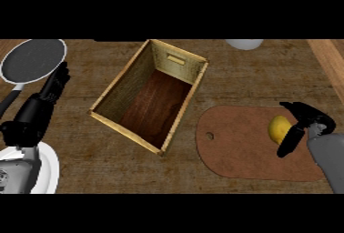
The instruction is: Pick the lemon from the cutting board and place it in the basket
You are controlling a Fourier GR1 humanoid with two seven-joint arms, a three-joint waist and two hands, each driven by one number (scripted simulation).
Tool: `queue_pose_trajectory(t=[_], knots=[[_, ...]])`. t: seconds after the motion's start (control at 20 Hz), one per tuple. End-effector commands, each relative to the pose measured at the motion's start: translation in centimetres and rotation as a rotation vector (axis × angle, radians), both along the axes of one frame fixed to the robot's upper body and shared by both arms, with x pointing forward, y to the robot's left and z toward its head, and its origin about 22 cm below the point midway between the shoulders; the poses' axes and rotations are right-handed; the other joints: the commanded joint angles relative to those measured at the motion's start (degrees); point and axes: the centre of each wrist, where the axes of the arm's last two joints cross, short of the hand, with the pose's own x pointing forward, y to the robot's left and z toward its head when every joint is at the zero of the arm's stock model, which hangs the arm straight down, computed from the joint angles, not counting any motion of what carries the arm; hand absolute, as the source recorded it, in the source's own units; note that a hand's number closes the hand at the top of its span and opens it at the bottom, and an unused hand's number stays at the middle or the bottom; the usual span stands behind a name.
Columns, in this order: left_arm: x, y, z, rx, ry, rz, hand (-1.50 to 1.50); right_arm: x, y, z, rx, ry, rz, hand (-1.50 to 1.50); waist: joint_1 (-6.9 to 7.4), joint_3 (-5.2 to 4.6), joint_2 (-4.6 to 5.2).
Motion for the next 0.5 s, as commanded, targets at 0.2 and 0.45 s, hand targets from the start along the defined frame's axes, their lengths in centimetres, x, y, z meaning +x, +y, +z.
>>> queue_pose_trajectory(t=[0.2, 0.45], knots=[[-0.9, -0.2, -1.6, 0.014, 0.021, -0.004, 0.0, 0.3, 0.5, -2.1, 0.01, 0.035, 0.0, -1.5, 0.11, -0.01, 0.03], [0.2, -0.5, 0.5, -0.005, -0.013, -0.016, 0.0, 0.9, 2.1, -2.1, 0.046, -0.028, -0.003, 1.5, 0.14, 0.0, 0.01]])
